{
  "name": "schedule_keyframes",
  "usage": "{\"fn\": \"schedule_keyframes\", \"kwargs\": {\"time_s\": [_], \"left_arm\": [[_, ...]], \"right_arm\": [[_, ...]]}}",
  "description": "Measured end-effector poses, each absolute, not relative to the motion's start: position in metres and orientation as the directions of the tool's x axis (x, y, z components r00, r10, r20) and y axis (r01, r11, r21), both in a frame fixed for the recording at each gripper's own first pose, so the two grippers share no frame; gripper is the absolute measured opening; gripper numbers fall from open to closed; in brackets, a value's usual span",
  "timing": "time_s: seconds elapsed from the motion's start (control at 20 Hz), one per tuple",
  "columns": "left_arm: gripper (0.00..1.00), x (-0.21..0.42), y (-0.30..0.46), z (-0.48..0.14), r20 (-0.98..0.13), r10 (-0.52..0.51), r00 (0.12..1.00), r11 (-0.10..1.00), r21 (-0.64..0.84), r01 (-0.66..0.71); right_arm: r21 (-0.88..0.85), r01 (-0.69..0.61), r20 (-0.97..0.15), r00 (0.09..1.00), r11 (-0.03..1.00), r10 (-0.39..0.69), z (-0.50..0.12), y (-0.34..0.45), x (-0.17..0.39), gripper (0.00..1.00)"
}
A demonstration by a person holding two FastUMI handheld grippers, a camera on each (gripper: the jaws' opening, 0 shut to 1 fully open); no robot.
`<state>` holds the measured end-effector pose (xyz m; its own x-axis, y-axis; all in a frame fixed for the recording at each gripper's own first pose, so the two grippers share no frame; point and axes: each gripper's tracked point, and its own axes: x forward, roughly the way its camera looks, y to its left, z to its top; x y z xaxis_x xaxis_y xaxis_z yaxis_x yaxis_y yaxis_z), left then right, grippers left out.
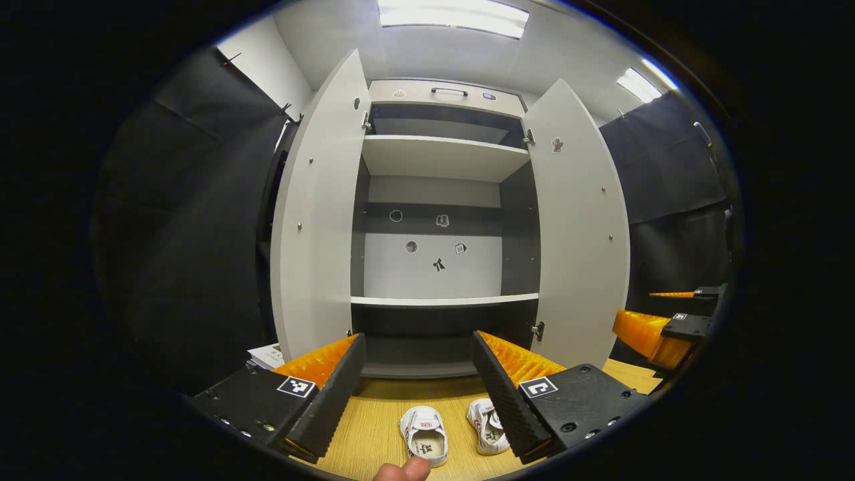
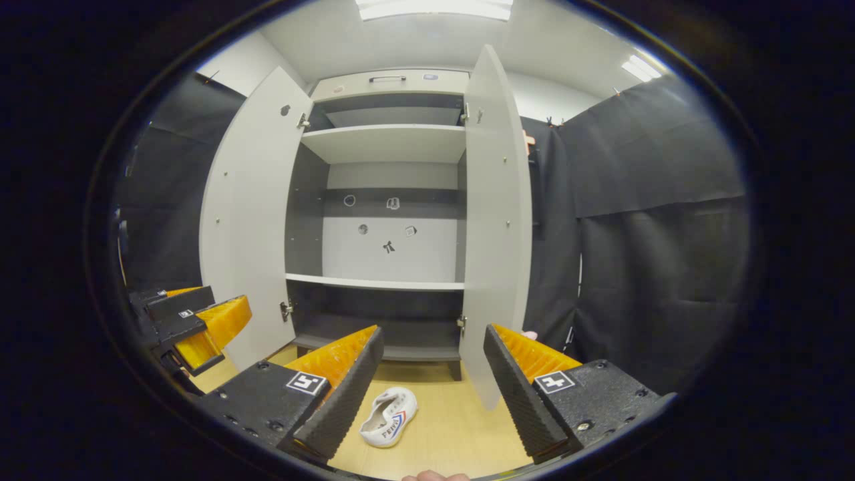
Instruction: Grab one shoe with the right hand and put it into the shoe cabinet, grab the other shoe with the left hand and put it into the shoe cabinet; then close the right door with the right hand and the left door with the left hand.
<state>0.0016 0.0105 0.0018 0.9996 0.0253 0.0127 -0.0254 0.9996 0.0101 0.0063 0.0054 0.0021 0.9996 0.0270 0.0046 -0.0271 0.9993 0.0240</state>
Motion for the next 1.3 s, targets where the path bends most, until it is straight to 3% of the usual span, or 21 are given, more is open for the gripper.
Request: {"fn": "schedule_keyframes", "kwargs": {"time_s": [0.4,0.85,1.05,1.2,1.3], "left_arm": [[0.95,-0.004,0.031,-0.008,-0.012,0.063,0.998,0.998,0.012,-0.063],[0.95,-0.004,0.057,-0.024,-0.047,0.103,0.994,0.995,-0.006,-0.104],[0.95,-0.006,0.069,-0.029,-0.056,0.127,0.990,0.992,0.013,-0.127],[0.95,-0.005,0.074,-0.033,-0.066,0.134,0.989,0.991,0.006,-0.134],[0.95,-0.006,0.077,-0.035,-0.075,0.141,0.987,0.990,0.004,-0.141]], "right_arm": [[0.067,-0.175,-0.214,0.959,0.982,0.186,-0.089,0.069,0.058,0.96],[0.167,-0.188,-0.479,0.843,0.968,0.246,-0.222,0.112,0.104,0.96],[0.138,-0.213,-0.524,0.813,0.967,0.254,-0.252,0.119,0.121,0.85],[0.133,-0.210,-0.573,0.781,0.969,0.248,-0.275,0.122,0.135,0.82],[0.153,-0.213,-0.595,0.759,0.965,0.262,-0.285,0.127,0.145,0.69]]}}
